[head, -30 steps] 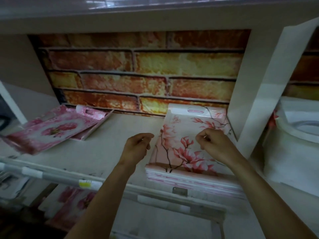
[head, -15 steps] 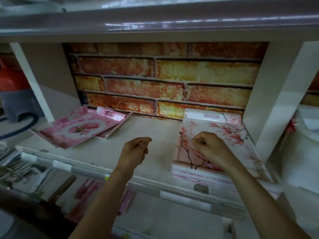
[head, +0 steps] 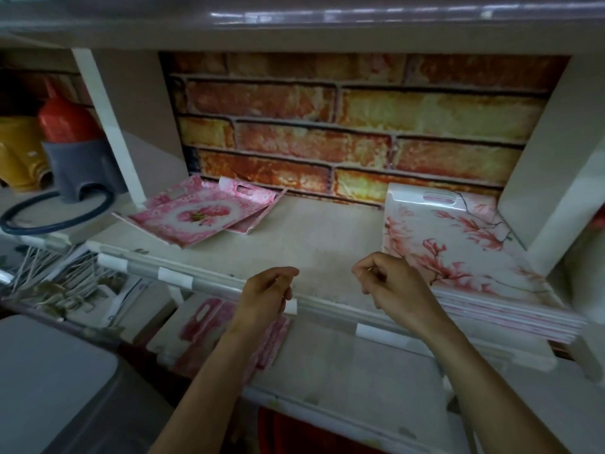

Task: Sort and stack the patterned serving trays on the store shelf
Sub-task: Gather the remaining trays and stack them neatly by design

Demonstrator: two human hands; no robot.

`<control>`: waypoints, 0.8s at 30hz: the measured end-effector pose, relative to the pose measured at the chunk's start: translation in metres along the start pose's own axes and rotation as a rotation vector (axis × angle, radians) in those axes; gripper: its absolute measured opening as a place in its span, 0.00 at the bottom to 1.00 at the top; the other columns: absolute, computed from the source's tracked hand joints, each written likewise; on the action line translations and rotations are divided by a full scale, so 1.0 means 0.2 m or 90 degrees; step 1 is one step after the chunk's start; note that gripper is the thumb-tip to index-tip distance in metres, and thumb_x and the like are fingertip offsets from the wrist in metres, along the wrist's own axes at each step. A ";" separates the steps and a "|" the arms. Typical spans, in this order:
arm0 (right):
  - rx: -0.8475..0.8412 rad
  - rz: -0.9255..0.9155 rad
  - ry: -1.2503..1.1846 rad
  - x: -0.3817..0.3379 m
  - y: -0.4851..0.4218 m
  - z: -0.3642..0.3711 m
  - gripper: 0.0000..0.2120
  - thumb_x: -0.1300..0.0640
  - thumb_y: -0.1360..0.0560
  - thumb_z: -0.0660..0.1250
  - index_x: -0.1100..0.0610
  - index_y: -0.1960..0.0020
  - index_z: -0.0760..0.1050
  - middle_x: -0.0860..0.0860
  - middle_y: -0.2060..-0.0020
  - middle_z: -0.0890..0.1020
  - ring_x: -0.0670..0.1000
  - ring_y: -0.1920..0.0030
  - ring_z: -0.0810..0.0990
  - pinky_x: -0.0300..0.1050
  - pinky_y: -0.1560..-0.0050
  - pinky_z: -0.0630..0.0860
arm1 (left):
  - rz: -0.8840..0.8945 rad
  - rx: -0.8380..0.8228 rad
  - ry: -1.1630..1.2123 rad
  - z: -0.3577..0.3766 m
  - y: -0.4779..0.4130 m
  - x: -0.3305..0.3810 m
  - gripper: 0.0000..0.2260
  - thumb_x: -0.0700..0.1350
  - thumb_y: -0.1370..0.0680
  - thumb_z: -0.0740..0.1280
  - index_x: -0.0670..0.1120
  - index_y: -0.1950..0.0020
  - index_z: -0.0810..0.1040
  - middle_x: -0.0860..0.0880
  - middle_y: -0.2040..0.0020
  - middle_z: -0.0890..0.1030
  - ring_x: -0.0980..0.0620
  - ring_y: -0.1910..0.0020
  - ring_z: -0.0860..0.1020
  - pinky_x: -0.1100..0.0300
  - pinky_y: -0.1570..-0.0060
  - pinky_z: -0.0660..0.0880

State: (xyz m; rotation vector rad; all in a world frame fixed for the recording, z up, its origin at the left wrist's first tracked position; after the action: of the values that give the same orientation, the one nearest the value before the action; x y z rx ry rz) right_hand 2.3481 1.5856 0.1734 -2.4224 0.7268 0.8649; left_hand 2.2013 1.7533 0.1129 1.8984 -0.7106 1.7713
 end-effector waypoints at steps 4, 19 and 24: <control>-0.047 0.033 -0.008 0.04 0.09 0.20 0.05 0.53 0.24 0.65 0.45 0.55 0.78 0.42 0.64 0.83 0.39 0.66 0.79 0.40 0.62 0.75 | -0.019 0.016 -0.018 -0.09 0.08 -0.13 0.09 0.41 0.20 0.63 0.46 0.48 0.83 0.50 0.69 0.76 0.60 0.79 0.68 0.68 0.78 0.64; -0.235 0.116 -0.011 0.31 0.31 0.73 0.06 0.51 0.21 0.62 0.48 0.52 0.78 0.44 0.62 0.83 0.41 0.67 0.81 0.41 0.59 0.78 | -0.180 0.057 -0.037 -0.18 0.28 -0.72 0.12 0.41 0.19 0.63 0.47 0.60 0.81 0.50 0.72 0.74 0.58 0.80 0.68 0.66 0.79 0.65; -0.307 0.120 -0.035 0.43 0.31 0.94 0.06 0.51 0.22 0.62 0.45 0.52 0.78 0.43 0.61 0.83 0.40 0.65 0.81 0.40 0.59 0.78 | -0.261 0.078 -0.037 -0.24 0.32 -0.98 0.11 0.42 0.19 0.63 0.40 0.57 0.81 0.53 0.77 0.73 0.53 0.77 0.70 0.59 0.71 0.68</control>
State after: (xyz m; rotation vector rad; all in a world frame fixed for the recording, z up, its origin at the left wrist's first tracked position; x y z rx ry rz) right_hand 2.2862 1.6194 -0.0296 -2.7598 0.8102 1.3031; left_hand 2.1150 1.7488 -0.0800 2.0076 -0.2094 1.5334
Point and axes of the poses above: each hand's wrist, its own y-axis away from the middle knuckle, its own z-axis out of the palm, x = y × z, the point moved 9 cm from there along -y, towards the middle knuckle
